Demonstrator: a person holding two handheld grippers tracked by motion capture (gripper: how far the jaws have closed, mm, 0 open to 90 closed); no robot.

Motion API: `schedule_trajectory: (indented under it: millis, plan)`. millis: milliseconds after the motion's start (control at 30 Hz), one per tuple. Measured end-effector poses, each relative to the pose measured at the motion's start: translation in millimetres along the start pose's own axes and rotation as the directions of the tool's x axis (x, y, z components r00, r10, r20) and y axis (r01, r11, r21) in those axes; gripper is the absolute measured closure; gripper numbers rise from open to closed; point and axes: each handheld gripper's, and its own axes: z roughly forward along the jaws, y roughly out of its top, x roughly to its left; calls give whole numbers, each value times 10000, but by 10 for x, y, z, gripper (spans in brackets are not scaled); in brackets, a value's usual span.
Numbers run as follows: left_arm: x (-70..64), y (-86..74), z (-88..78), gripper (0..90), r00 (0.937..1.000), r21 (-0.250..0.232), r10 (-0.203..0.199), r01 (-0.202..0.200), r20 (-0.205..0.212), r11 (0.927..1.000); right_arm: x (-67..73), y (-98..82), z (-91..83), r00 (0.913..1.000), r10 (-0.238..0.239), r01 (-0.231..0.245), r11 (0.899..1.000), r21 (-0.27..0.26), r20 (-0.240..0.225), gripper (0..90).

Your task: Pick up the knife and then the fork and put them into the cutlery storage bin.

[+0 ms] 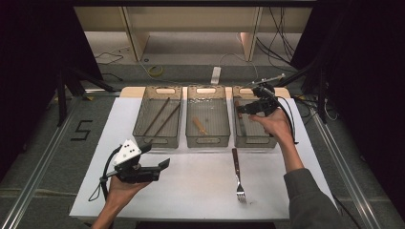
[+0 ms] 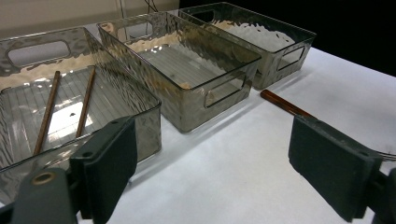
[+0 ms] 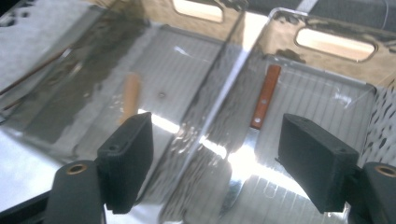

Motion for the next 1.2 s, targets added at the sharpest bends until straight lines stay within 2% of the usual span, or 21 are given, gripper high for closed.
schedule_trajectory:
  millis: [167, 267, 333, 500, 533, 600, 700, 900, 1067, 1200]
  plan:
    - [-3, -2, 0, 155, 10000, -17, 27, -27, -32, 10000, 202, -134, -199, 9977, -650, 643, 9973, -361, -183, 269]
    - [3, -5, 3, 155, 10000, 12, 34, -34, -30, 10000, 344, -266, -281, 9928, -1190, 1187, 9927, -211, -117, 278]
    - [4, -6, 1, 155, 10000, 3, 22, -22, -50, 10000, 413, -367, -325, 9911, -1276, 1266, 9916, -278, -382, 283]
    - [2, -3, -5, 155, 10000, -32, -29, 29, -60, 10000, 510, -596, -358, 9879, -1388, 1356, 9896, -480, -696, 291]
    - [1, -3, -7, 155, 10000, -40, -12, 12, -54, 10000, 525, -623, -351, 9868, -1449, 1430, 9892, -320, -718, 291]
    - [0, -4, -8, 155, 10000, -25, 7, -7, -54, 10000, 548, -678, -353, 9866, -1443, 1421, 9893, -328, -764, 295]
    - [2, -5, -7, 155, 10000, -12, 11, -11, -35, 10000, 593, -748, -324, 9838, -1600, 1609, 9870, 49, -804, 293]
    - [1, -4, -8, 155, 10000, -10, 11, -11, -27, 10000, 618, -867, -257, 9832, -1561, 1619, 9852, 570, -944, 292]
    - [-3, -4, -6, 155, 10000, -26, 17, -17, -26, 10000, 690, -913, -197, 9779, -1820, 1918, 9768, 952, -1027, 292]
    - [2, -5, -10, 155, 10000, -10, 17, -17, -16, 10000, 751, -958, -130, 9750, -1979, 2118, 9654, 1523, -1014, 293]
